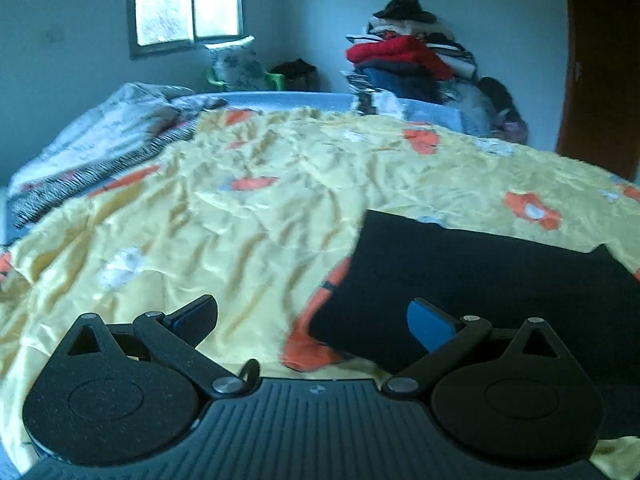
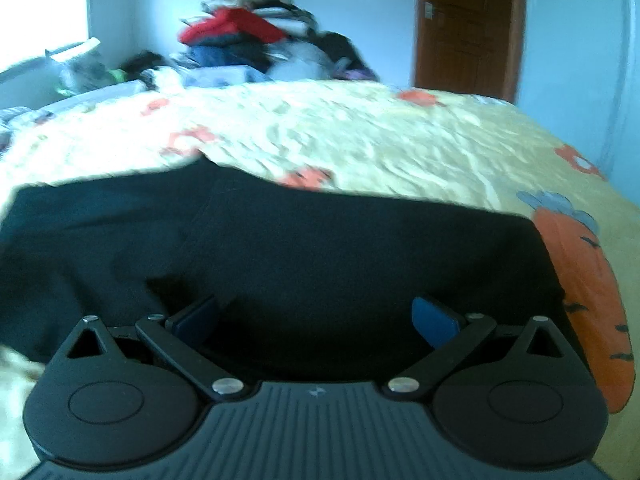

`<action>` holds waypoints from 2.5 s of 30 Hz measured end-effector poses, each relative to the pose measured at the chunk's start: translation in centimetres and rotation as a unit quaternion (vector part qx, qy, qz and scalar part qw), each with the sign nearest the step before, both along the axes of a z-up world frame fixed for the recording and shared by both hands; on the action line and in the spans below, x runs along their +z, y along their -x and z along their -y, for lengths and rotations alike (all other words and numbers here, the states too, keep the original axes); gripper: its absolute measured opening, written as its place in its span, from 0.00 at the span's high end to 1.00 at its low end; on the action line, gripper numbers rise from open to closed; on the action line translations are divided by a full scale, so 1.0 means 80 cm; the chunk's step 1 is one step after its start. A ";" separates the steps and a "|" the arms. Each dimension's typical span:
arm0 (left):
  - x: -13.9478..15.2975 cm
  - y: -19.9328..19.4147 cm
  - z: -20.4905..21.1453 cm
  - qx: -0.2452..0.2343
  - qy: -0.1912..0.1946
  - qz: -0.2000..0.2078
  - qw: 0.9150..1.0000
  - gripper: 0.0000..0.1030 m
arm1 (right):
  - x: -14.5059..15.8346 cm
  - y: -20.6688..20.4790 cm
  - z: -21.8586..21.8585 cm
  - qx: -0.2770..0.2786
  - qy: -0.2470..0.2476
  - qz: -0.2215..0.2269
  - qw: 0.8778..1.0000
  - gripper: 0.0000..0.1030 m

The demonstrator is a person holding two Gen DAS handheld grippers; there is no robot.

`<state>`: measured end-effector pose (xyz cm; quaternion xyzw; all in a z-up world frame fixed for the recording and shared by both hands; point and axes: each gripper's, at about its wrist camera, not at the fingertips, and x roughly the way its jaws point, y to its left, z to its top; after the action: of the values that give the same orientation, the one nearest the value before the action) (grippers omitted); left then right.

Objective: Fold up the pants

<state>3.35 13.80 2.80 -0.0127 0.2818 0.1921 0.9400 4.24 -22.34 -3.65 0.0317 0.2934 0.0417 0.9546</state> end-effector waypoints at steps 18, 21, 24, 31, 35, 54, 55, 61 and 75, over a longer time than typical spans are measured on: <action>-0.013 -0.023 -0.010 0.008 -0.045 -0.026 0.999 0.00 | 0.056 0.044 -0.235 0.279 0.195 0.136 0.930 0.00; -0.015 -0.025 -0.011 0.008 -0.047 -0.026 0.999 0.00 | 0.045 0.044 -0.250 0.285 0.203 0.123 0.929 0.00; -0.013 -0.026 -0.013 0.008 -0.047 -0.025 0.999 0.00 | 0.035 0.043 -0.261 0.287 0.215 0.117 0.926 0.00; 0.023 -0.025 -0.090 0.106 -0.140 0.017 0.984 0.00 | 0.024 0.038 -0.291 0.317 0.232 0.141 0.909 0.00; 0.056 -0.022 -0.140 0.212 -0.217 0.050 0.952 0.00 | 0.012 0.031 -0.317 0.346 0.241 0.136 0.896 0.35; -0.032 -0.049 -0.131 -0.002 0.262 -0.030 0.965 0.01 | -0.053 0.016 -0.390 0.359 0.383 0.168 0.834 0.47; -0.035 -0.051 -0.132 -0.004 0.275 -0.033 0.961 0.01 | -0.053 0.014 -0.392 0.366 0.380 0.163 0.833 0.58; -0.049 -0.066 -0.134 -0.033 0.367 -0.036 0.929 0.01 | -0.036 -0.003 -0.375 0.382 0.289 0.130 0.868 0.87; -0.074 -0.123 -0.102 -0.062 0.457 -0.026 0.887 0.71 | 0.019 -0.046 -0.316 0.357 0.105 0.074 0.925 0.90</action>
<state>13.15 21.98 -3.16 -0.4183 0.3634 -0.0160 0.8323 7.95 2.90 -2.15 -0.1783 0.2169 0.3509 0.8933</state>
